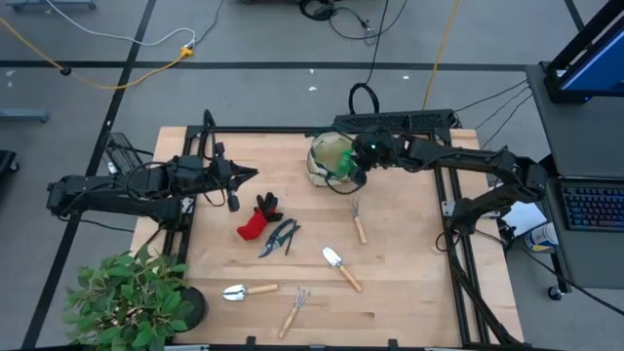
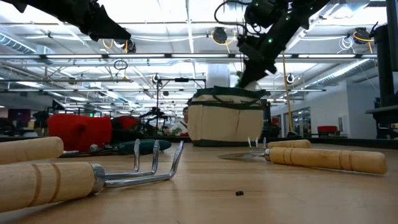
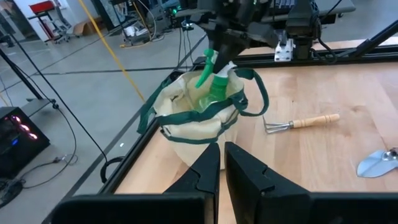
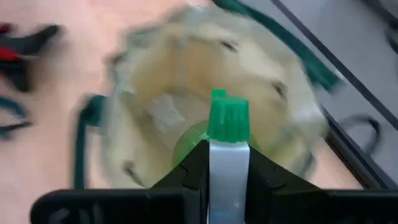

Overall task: Pick & Place Garden tools in Gardening bag
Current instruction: Put the green spray bottle into the gardening bag

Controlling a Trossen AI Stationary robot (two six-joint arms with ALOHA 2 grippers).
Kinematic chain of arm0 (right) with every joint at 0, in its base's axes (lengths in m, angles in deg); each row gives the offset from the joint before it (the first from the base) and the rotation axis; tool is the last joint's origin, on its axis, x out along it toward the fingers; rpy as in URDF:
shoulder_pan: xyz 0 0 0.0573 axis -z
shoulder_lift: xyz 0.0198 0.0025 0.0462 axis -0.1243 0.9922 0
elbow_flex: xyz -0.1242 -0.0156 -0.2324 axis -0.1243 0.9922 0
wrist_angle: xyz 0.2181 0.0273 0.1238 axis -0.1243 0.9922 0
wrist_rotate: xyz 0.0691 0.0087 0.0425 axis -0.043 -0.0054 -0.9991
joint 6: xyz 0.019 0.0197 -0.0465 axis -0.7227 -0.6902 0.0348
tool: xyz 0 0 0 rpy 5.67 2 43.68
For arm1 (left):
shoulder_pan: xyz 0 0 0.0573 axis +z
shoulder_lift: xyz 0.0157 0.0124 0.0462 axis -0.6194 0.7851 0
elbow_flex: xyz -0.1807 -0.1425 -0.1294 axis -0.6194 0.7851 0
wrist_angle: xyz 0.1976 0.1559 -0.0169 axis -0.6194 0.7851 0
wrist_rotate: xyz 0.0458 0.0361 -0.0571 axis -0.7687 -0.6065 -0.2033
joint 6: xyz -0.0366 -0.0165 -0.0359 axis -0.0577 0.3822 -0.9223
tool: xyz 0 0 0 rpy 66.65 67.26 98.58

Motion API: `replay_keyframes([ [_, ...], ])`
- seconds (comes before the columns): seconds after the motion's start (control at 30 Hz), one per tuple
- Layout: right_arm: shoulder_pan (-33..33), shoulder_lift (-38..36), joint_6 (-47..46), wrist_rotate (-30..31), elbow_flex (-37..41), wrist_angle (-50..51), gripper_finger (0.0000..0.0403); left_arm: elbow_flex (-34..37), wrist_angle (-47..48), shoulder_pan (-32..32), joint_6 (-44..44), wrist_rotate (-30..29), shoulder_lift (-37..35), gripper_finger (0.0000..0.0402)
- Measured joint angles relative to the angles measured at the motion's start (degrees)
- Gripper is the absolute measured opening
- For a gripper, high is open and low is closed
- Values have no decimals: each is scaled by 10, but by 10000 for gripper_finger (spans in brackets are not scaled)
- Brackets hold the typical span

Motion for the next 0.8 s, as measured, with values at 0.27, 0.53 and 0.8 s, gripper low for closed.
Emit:
replay_keyframes([
  [0.27,15,-2,-85,13,0,55,45,0,0,0,-5,0,0,31],
  [0.53,35,-2,-133,50,0,67,48,0,0,0,-5,0,0,31],
  [0.8,52,-1,-125,25,0,70,82,0,0,0,-4,0,0,31],
])
